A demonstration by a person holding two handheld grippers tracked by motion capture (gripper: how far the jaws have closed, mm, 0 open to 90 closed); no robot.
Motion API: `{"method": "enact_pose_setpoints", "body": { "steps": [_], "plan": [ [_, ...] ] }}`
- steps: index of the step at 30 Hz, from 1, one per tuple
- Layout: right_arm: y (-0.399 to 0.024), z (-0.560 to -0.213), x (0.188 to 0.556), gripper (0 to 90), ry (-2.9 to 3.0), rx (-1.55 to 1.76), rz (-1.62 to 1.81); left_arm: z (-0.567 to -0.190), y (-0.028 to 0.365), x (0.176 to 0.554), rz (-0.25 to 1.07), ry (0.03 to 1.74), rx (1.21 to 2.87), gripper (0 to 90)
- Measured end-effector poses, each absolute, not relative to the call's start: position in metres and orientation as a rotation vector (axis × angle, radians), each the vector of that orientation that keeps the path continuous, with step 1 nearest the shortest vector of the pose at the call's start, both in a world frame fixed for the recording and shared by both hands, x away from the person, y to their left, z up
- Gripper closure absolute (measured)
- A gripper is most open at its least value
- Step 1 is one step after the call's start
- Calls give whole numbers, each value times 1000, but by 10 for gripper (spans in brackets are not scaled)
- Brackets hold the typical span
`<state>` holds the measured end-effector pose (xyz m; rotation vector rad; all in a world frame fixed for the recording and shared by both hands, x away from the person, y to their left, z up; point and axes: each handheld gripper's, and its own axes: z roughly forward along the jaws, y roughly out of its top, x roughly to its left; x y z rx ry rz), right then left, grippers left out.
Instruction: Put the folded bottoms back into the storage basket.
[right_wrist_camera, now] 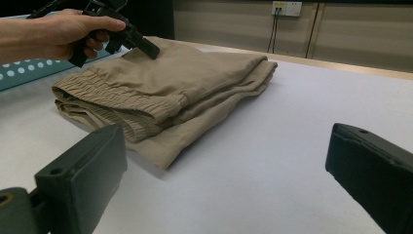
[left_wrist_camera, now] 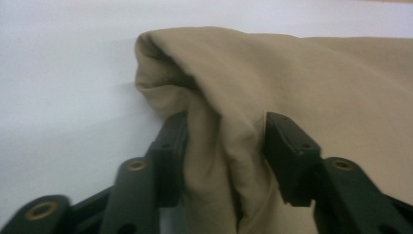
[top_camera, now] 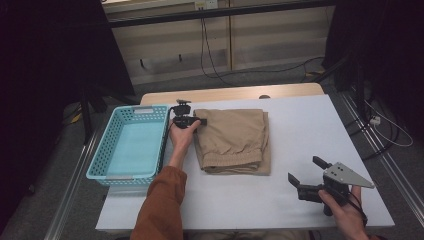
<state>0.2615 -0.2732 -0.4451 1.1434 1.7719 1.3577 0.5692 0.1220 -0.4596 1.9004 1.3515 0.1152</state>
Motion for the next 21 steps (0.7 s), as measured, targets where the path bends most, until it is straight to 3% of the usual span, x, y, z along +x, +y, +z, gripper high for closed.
{"method": "enact_pose_setpoints", "body": {
  "steps": [4,14,21],
  "plan": [
    [-273,-446,262,16,1775,1148,1357,-459,119,568,68,1340,1907,567],
    [-274,-445,262,16,1770,1149,1358,-463,114,563,29,1329,1877,802],
    [-274,-445,262,15,1765,1152,1362,-460,116,558,43,1330,1824,825]
  ]
}}
